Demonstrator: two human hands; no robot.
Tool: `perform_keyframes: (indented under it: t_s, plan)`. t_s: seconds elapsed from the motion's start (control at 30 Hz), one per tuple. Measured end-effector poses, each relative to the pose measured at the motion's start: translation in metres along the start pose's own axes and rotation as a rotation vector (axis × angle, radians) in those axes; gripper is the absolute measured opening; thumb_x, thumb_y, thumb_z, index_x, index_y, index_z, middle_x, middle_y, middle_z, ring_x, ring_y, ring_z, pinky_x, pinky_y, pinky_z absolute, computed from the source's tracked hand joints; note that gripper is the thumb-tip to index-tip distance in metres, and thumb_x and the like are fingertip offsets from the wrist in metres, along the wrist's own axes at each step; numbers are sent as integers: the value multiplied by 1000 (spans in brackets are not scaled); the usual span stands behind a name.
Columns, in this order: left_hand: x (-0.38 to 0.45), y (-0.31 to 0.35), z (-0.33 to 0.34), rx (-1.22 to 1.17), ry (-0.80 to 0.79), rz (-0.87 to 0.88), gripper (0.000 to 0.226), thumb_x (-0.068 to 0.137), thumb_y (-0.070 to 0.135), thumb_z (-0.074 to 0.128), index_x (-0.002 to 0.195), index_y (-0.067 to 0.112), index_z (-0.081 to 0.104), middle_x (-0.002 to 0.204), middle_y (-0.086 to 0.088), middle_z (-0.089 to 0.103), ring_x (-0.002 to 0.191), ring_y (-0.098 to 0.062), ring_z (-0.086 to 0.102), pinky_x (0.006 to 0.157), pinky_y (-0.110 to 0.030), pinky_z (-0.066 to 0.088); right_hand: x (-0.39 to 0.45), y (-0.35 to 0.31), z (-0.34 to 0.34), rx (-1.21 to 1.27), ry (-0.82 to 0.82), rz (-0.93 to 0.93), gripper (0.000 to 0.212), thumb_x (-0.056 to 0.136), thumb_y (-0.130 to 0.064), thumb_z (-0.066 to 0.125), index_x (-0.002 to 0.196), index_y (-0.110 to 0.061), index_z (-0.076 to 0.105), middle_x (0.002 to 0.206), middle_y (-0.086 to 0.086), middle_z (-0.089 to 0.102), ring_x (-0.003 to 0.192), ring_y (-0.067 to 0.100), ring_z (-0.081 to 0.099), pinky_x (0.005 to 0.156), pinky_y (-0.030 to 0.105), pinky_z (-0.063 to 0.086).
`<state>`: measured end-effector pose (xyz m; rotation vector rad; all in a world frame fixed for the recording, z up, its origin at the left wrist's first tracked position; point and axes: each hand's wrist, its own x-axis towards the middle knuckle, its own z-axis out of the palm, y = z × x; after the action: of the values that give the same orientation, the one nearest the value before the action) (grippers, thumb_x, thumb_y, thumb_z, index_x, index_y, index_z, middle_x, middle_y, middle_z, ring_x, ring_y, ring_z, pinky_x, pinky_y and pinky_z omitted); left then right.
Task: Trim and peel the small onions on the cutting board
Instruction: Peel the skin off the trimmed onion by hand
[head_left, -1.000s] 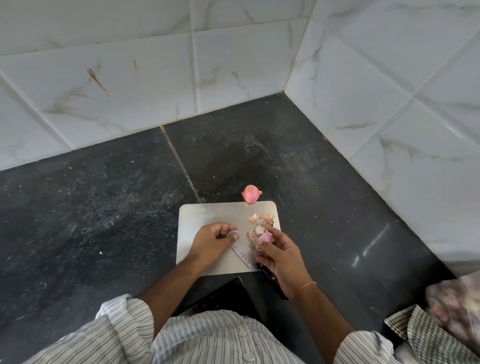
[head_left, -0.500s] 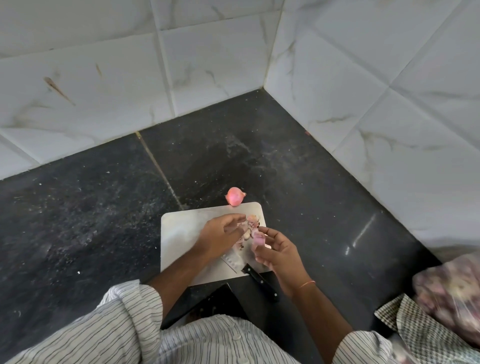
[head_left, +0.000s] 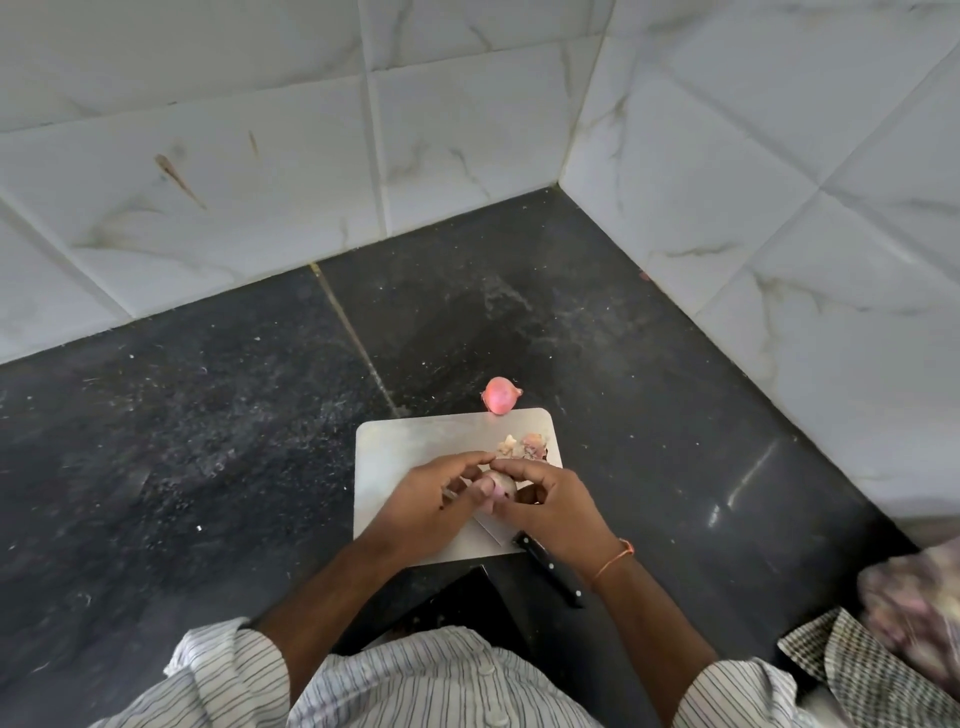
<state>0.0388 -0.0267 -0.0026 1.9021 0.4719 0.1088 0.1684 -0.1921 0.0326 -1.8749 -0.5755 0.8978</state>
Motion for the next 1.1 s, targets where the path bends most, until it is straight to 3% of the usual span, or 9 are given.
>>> perform_keyframes:
  t_s: [0.1,0.2,0.37,0.6,0.77,0.87,1.1]
  plan:
    - [-6,-4,-3,18,42,15,39,108,38,64,145,28,67,132,20,72,124,4,64,109,-25,52,-1,-7,5,15,-17,-11,46,82,-22,93,126,-27,79,116,-16,80,112,2,72,102,26,56]
    - [-10,-6,-3,33,75,47,37,110,30,60,146,24,67,124,23,71,121,2,65,107,-20,51,-1,-13,10,35,-35,-20,51,81,-22,94,129,-24,77,120,-13,79,117,6,72,108,32,55]
    - [-15,-7,0,13,146,47,33,112,25,54,138,22,73,120,25,71,120,3,65,105,-15,49,-5,-23,13,94,-64,-2,43,83,-16,92,123,-28,79,116,-10,81,115,10,73,106,30,56]
    - [-14,-7,-8,-19,194,28,29,111,17,56,129,24,78,122,19,75,119,5,65,105,-16,50,-7,-31,17,219,-133,58,42,87,-11,86,127,-19,78,120,-1,80,119,18,73,106,32,56]
    - [-16,-3,-18,-112,199,-10,27,110,12,57,118,28,77,112,19,78,107,-4,71,89,-14,54,4,-25,22,372,-117,175,65,72,-17,94,132,-16,69,128,11,76,113,21,74,98,38,61]
    - [-15,-2,-18,-215,216,-62,28,111,11,55,113,30,76,104,18,79,98,-7,74,84,-16,56,6,-28,26,532,-121,235,46,87,2,81,131,-5,69,128,18,75,107,21,74,90,32,61]
    - [-9,-7,-14,-346,222,-184,25,113,17,51,110,22,76,99,2,81,93,-18,78,85,-27,63,6,-29,40,617,-2,292,37,88,-4,84,123,-12,76,122,9,78,100,15,77,85,30,63]
